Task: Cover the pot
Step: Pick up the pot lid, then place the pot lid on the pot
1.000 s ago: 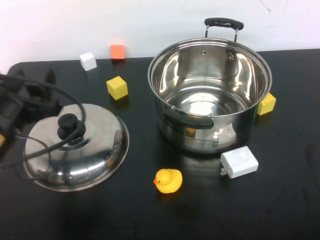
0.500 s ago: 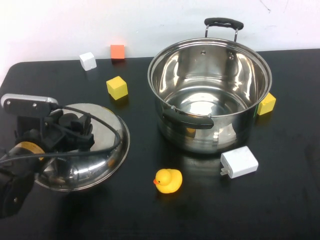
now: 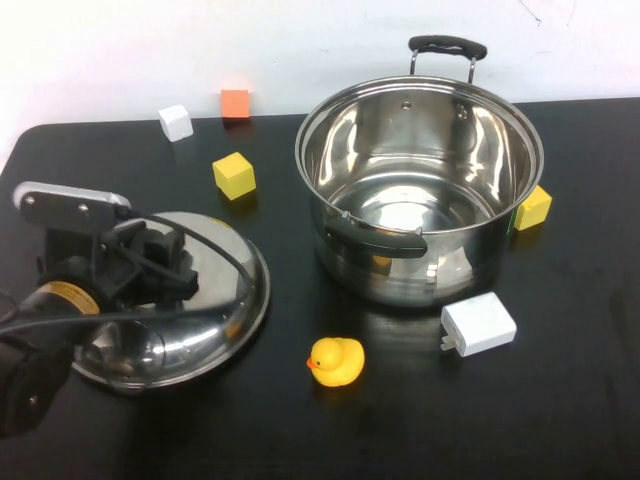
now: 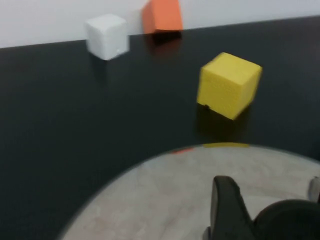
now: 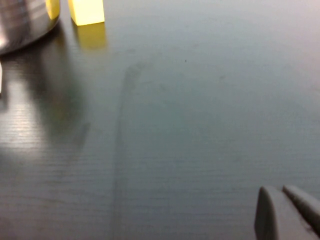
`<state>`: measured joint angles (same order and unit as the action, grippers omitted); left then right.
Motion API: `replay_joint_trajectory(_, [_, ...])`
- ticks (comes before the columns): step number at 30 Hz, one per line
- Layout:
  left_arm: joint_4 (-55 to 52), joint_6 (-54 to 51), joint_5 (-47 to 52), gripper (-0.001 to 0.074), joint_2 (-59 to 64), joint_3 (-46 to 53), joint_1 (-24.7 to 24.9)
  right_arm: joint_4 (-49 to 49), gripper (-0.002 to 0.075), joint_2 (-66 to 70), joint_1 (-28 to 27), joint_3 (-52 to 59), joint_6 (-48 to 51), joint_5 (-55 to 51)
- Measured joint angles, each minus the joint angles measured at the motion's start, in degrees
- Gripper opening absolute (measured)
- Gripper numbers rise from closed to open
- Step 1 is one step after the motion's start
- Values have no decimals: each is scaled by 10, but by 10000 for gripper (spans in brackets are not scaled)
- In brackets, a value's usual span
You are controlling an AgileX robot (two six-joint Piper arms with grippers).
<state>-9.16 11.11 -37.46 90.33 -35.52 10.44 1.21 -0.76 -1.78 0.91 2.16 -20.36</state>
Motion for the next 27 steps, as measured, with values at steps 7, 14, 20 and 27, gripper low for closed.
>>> replay_joint_trajectory(7, [10,7,124,312,-73,-68,1,0,-2,0,0,0,0,0])
replay_joint_trajectory(14, [-74,110,175,312,-100,-197,10,0,-2,0,0,0,0,0])
replay_joint_trajectory(20, [-210,207,190,312,-74,-304,77,0,-2,0,0,0,0,0])
replay_joint_trajectory(27, [-262,243,223,312,12,-447,180,0,-2,0,0,0,0,0])
